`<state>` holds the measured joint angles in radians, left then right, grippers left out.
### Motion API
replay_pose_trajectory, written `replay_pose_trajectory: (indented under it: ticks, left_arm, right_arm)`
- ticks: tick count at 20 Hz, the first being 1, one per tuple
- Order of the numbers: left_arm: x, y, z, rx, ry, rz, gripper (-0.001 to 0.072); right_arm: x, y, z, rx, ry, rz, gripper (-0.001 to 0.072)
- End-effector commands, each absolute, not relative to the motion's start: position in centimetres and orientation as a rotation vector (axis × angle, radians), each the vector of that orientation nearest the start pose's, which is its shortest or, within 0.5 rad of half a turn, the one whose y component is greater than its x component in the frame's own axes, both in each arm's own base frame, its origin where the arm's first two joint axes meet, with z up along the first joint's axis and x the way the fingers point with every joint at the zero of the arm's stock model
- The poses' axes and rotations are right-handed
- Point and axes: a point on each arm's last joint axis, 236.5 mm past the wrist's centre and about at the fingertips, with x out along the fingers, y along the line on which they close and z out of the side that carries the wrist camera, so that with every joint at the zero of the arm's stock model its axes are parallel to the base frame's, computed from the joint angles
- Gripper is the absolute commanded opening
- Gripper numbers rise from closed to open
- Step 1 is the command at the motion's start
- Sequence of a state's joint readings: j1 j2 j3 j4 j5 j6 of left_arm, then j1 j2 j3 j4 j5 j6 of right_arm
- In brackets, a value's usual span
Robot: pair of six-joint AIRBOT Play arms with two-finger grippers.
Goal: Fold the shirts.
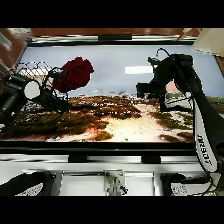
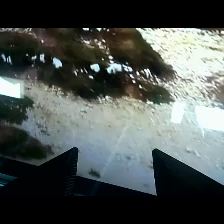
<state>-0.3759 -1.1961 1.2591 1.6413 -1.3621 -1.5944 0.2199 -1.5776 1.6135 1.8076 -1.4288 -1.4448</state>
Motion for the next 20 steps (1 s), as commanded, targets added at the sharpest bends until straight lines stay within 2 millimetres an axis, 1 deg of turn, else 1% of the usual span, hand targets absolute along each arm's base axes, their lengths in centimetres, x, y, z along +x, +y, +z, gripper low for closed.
replay_pose_trajectory:
  ticks: [1, 13, 16, 18, 19, 20]
  left_arm:
    - [33.7, -11.5, 6.1, 0.28, 1.273, -0.256, 0.0323]
    - [33.7, -11.5, 6.1, 0.28, 1.273, -0.256, 0.0323]
    - [33.7, -11.5, 6.1, 0.28, 1.273, -0.256, 0.0322]
    - [34.4, -11.8, 6.2, 0.275, 1.244, -0.26, 0.0323]
    - [35.6, -12.4, 6.5, 0.265, 1.19, -0.268, 0.0322]
    - [36.5, -13.3, 6.7, 0.24, 1.15, -0.287, 0.0322]
  right_arm:
    - [41.3, 14.9, 3.4, 0.141, 1.426, 0.266, 0.0589]
    - [41.3, 14.9, 3.4, 0.141, 1.427, 0.266, 0.0589]
    - [41.6, 15.2, 3.5, 0.171, 1.413, 0.254, 0.0589]
    - [41.5, 13.8, 3.2, 0.111, 1.423, 0.241, 0.0589]
    - [41.4, 12.6, 3.0, 0.066, 1.434, 0.221, 0.0589]
    - [41.1, 11.0, 2.7, 0.021, 1.453, 0.176, 0.0589]
